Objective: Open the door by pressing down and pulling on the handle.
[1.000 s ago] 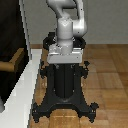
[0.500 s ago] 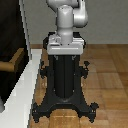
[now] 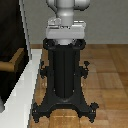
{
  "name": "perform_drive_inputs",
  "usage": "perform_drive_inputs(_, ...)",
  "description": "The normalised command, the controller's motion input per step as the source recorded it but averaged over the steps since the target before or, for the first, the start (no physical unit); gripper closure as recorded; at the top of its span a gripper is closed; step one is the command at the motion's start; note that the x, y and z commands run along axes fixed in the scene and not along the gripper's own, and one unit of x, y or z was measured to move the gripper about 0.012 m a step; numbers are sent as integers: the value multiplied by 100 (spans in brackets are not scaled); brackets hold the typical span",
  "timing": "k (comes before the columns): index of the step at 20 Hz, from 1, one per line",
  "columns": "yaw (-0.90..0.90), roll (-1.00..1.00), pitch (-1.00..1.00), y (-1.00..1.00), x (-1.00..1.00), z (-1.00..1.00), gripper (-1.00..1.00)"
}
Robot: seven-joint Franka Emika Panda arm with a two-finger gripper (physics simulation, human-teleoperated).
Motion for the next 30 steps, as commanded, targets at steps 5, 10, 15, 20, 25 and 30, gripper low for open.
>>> perform_drive_inputs(5,0,0,0,-60,0,0,-100)
perform_drive_inputs(10,0,0,0,-60,0,0,-100)
perform_drive_inputs(15,0,0,0,-60,0,0,-100)
perform_drive_inputs(20,0,0,0,-60,0,0,-100)
perform_drive_inputs(25,-9,0,0,-60,0,0,-100)
perform_drive_inputs(30,-9,0,0,0,0,0,-100)
